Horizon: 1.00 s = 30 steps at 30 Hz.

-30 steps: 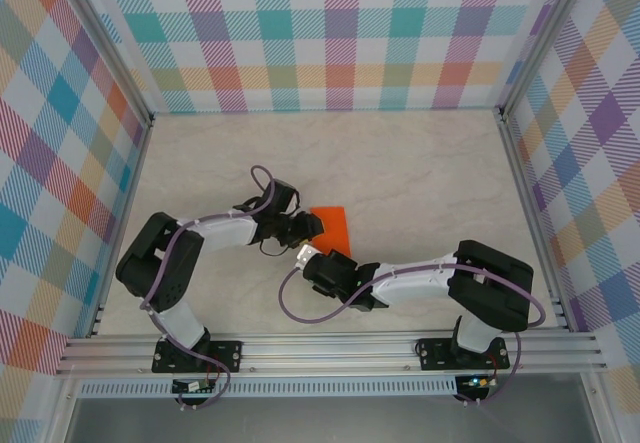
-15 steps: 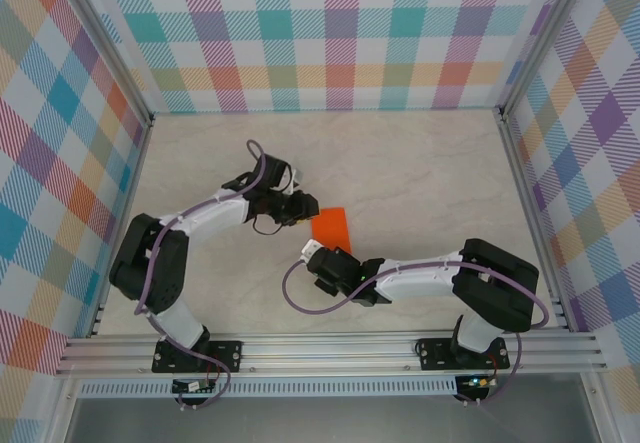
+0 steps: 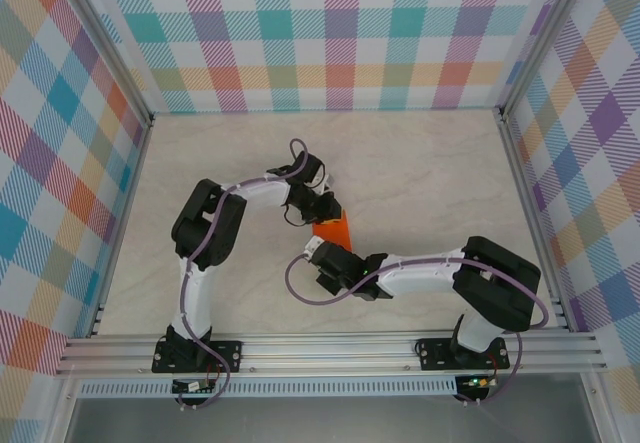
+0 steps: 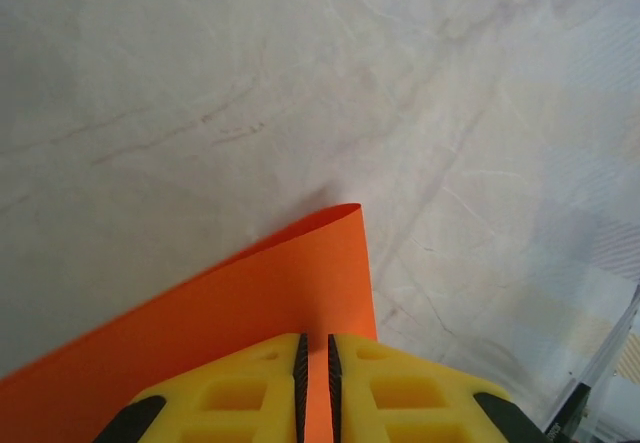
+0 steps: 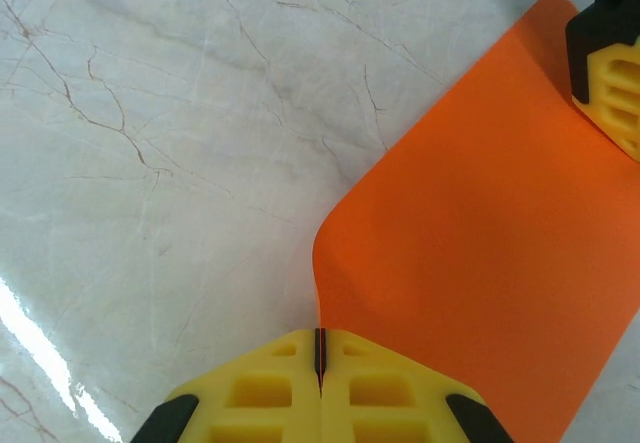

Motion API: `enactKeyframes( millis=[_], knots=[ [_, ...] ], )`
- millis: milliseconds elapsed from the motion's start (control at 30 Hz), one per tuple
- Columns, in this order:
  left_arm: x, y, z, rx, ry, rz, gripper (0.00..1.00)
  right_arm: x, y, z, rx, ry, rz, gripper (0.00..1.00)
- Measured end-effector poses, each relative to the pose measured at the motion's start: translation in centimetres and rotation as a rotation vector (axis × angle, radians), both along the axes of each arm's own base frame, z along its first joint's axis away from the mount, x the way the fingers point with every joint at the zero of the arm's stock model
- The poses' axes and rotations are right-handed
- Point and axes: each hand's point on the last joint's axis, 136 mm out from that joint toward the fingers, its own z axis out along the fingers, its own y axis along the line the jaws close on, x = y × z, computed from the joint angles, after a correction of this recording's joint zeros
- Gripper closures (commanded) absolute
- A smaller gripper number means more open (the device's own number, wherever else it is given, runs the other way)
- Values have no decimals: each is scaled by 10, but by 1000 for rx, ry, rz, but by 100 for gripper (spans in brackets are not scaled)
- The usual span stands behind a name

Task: Fold a paper plane with a square sheet of paper (fold left side to right side)
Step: Third fold the triangle at the center of the table.

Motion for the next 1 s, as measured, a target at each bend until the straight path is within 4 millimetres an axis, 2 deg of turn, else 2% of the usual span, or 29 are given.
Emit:
enactKeyframes(
  millis=[133,433,567,1000],
  knots=[
    [0,-2,-4,8,-2,-11,86,1,-1,1,34,52,-6,100],
    [-1,-4,-5,23,-23,-32,86,21,-17,26,254,230,-85,100],
    [-1,-4,-5,26,-28,-40,87,27,-30,22,308,327,-127,100],
    [-1,-5,-7,31,-25,-43,87,30,-43,-1,386,550,-200,100]
  ],
)
